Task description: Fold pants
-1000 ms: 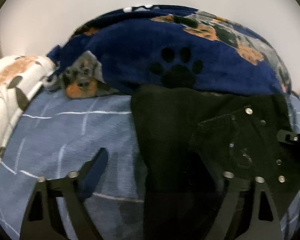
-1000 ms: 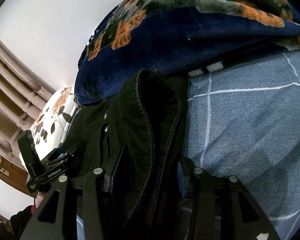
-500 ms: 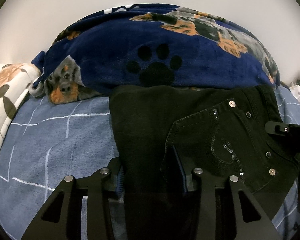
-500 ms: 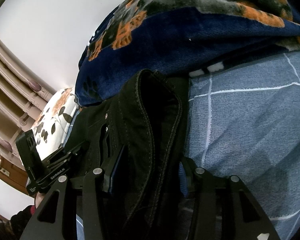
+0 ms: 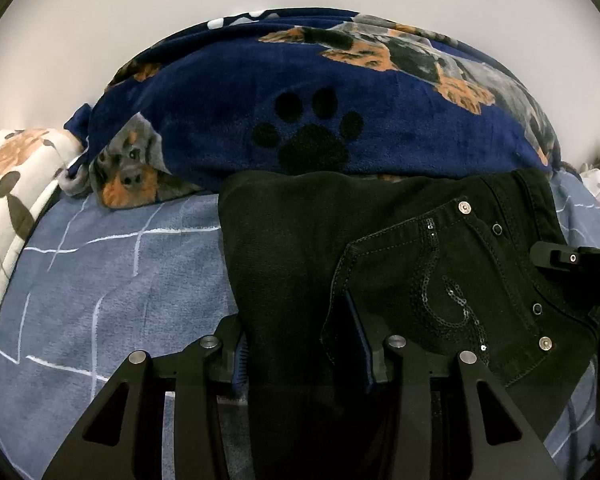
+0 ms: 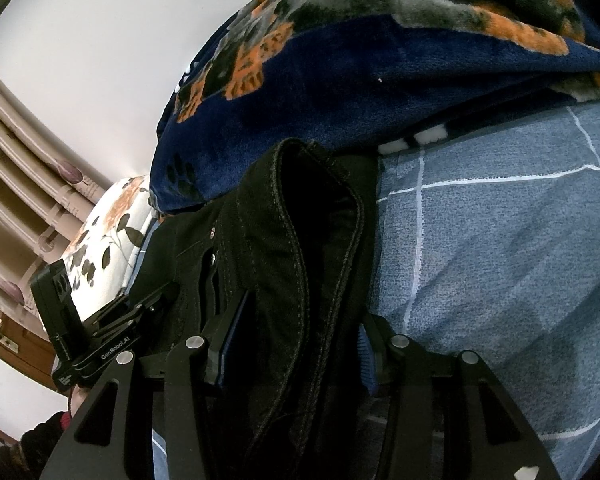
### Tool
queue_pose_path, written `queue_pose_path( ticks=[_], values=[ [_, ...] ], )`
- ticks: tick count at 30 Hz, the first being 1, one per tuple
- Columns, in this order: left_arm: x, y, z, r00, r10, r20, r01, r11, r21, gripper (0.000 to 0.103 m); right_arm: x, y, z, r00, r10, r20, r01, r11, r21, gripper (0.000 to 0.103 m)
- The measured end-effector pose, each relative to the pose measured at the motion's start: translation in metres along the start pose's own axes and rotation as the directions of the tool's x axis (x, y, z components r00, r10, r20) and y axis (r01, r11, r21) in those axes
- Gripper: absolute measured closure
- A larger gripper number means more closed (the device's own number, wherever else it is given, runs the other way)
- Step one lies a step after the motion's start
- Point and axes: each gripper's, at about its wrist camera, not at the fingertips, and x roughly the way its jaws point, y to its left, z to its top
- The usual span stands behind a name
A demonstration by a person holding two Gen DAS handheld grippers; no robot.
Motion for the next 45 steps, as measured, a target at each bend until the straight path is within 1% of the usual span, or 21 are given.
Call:
queue_pose_path(
  ticks=[9, 18, 23, 26, 28, 31, 34, 45],
  values=[
    [0.000, 0.000, 0.000, 1.000, 0.002, 0.001, -0.002, 1.000, 0.001, 0.060, 0.002, 0.001, 0.003, 1.000, -0.026, 0.010, 0.026, 0.999, -0.019, 0.059],
    [0.000, 0.001, 0.000, 1.000, 0.002, 0.003, -0.002, 1.000, 0.001, 0.059, 0.003, 0.002, 0.003, 0.999, -0.033, 0.016, 0.033, 0.999, -0.025, 0.058],
    [0.000, 0.000, 0.000, 1.000, 0.004, 0.003, -0.004, 1.000, 0.002, 0.058, 0.004, 0.010, 0.000, 0.997, -0.073, 0.029, 0.074, 0.995, -0.061, 0.050],
    [0.000, 0.000, 0.000, 1.000, 0.005, 0.003, -0.005, 1.000, 0.003, 0.058, 0.007, 0.018, -0.001, 0.995, -0.098, 0.027, 0.100, 0.989, -0.106, 0.042],
    [0.000, 0.002, 0.000, 1.000, 0.006, 0.004, -0.006, 1.000, 0.003, 0.058, 0.011, 0.024, -0.002, 0.994, -0.111, 0.019, 0.112, 0.984, -0.141, 0.034],
    [0.000, 0.002, -0.001, 1.000, 0.007, 0.004, -0.007, 1.000, 0.003, 0.057, 0.014, 0.031, -0.004, 0.990, -0.141, 0.017, 0.142, 0.974, -0.176, 0.032],
    [0.000, 0.002, 0.000, 1.000, 0.009, 0.005, -0.009, 1.000, 0.004, 0.057, 0.013, 0.027, -0.004, 0.992, -0.123, 0.014, 0.124, 0.979, -0.164, 0.032],
    [0.001, 0.002, 0.000, 1.000, 0.023, 0.007, -0.023, 1.000, 0.006, 0.054, 0.013, 0.027, -0.007, 0.990, -0.139, 0.020, 0.140, 0.974, -0.178, 0.031]
  ],
)
